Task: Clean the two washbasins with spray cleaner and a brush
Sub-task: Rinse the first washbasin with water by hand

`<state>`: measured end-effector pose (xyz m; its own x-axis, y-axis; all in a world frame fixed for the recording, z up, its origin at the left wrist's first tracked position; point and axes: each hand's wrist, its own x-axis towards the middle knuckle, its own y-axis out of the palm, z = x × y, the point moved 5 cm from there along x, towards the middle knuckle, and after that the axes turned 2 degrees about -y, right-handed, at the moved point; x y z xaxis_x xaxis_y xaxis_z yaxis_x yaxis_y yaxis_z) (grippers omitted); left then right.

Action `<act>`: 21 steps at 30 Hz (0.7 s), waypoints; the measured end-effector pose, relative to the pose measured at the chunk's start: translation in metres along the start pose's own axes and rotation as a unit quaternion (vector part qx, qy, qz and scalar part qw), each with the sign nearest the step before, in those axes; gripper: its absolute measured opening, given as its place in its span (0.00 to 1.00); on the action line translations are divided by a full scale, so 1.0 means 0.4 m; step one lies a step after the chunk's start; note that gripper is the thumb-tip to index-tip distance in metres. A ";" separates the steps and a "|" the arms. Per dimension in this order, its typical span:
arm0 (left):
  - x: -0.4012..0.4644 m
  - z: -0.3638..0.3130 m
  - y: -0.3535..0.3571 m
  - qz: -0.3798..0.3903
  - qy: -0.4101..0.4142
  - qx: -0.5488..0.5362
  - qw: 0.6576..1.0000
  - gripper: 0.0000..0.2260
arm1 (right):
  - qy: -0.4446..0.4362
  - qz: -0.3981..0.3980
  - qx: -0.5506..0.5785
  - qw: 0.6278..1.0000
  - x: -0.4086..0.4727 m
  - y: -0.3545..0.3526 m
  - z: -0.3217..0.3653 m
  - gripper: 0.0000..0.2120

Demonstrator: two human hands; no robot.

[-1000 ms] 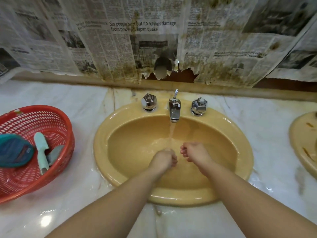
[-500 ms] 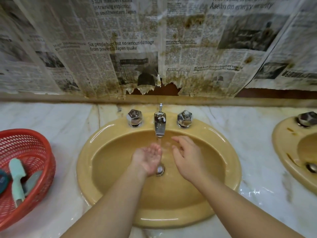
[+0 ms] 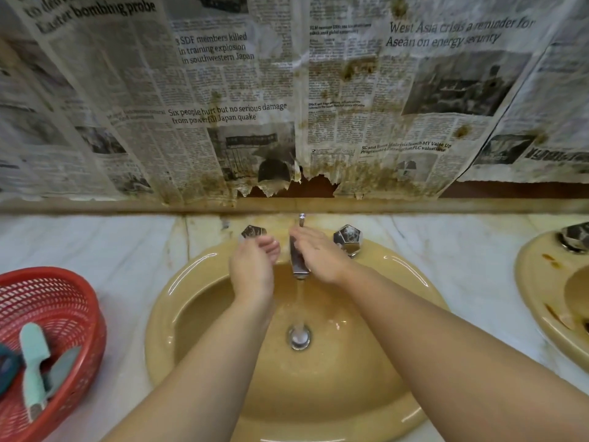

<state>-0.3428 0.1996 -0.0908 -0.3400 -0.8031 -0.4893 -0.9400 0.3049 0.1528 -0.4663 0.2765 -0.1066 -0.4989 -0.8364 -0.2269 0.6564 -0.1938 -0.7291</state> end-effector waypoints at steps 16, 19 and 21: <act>-0.017 0.192 -0.041 0.109 -0.358 -0.237 0.897 0.12 | 0.073 -0.168 -0.059 0.981 -0.217 0.071 -0.089 0.29; 0.005 0.067 -0.013 0.125 -0.293 -0.235 0.918 0.13 | 0.069 -0.146 -0.136 0.977 -0.194 0.091 -0.073 0.34; 0.015 -0.017 0.056 0.150 -0.253 -0.226 0.929 0.11 | 0.077 -0.145 -0.164 0.973 -0.168 0.103 -0.062 0.35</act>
<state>-0.3660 0.1981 -0.0842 -0.6396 -0.3384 -0.6902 -0.7592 0.1372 0.6362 -0.4198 0.3373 -0.1375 -0.7310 -0.6800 -0.0571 0.2730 -0.2148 -0.9377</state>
